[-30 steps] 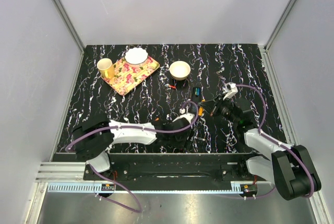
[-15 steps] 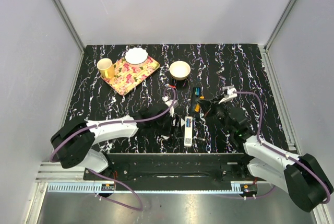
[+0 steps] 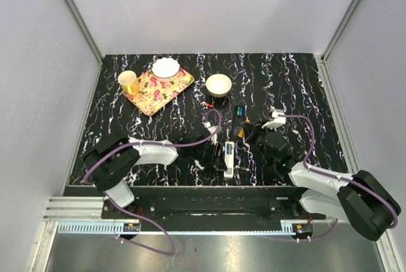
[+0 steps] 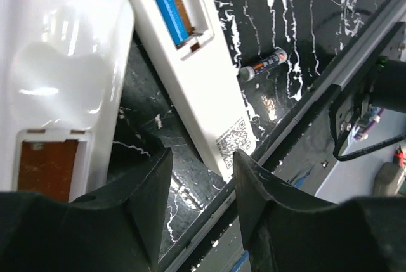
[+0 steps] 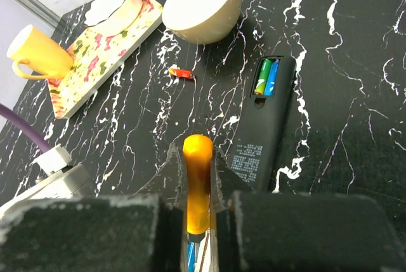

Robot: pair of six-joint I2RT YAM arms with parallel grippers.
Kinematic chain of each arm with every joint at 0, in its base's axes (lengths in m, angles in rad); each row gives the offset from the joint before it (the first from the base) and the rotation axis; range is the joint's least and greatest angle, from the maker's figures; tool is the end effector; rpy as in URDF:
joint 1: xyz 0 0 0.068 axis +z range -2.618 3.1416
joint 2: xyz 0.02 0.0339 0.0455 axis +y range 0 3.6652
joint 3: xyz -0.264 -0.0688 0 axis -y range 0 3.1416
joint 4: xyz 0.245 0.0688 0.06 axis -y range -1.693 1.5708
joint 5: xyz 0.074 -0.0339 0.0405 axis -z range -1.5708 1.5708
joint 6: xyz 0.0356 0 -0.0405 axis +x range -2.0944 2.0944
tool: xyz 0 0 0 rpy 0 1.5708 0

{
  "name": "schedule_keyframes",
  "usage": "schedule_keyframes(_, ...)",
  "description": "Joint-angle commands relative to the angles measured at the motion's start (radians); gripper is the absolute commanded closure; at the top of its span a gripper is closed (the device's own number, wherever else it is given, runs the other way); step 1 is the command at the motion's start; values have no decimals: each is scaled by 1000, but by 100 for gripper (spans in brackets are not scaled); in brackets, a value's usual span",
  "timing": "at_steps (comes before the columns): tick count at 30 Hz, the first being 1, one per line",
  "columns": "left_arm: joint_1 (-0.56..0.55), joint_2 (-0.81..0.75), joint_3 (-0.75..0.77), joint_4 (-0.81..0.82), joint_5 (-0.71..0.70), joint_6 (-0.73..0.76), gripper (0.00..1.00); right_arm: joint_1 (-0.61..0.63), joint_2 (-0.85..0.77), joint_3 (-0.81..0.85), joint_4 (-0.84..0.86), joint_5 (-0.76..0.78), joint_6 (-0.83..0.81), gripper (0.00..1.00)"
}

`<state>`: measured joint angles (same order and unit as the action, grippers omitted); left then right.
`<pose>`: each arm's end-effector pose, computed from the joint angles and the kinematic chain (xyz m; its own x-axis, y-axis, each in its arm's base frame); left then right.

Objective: Unload the batteries from the remote control

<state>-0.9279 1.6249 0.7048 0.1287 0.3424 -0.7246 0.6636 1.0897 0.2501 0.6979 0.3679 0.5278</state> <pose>0.1739 -0.2521 0.1420 -0.9128 0.1772 -0.3680 0.3878 0.6588 -0.6447 0.1751 0.1206 0.1901 -0.2443 0.4055 -0.8808 -0.1982 0.8683 0.4547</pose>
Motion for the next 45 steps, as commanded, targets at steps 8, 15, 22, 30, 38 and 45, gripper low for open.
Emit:
schedule_keyframes(8, -29, 75, 62, 104, 55, -24, 59, 39, 42, 8, 117, 97, -6, 100)
schedule_keyframes(15, -31, 52, 53, 108, 44, -15, 60, 39, 75, 9, 144, 75, -3, 100)
schedule_keyframes(22, 1, -51, 19, 31, -40, 5, 55, 56, 116, 8, 178, 91, 1, 100)
schedule_keyframes(30, 50, -33, 24, 78, 21, 11, 61, 73, 179, 21, 218, 141, -11, 100)
schedule_keyframes(38, 83, 15, 44, 108, 55, -18, 75, 76, 259, 17, 307, 164, -32, 100)
schedule_keyframes(45, 119, 53, 111, -4, 24, -9, 82, 79, 268, 2, 380, 135, -48, 100)
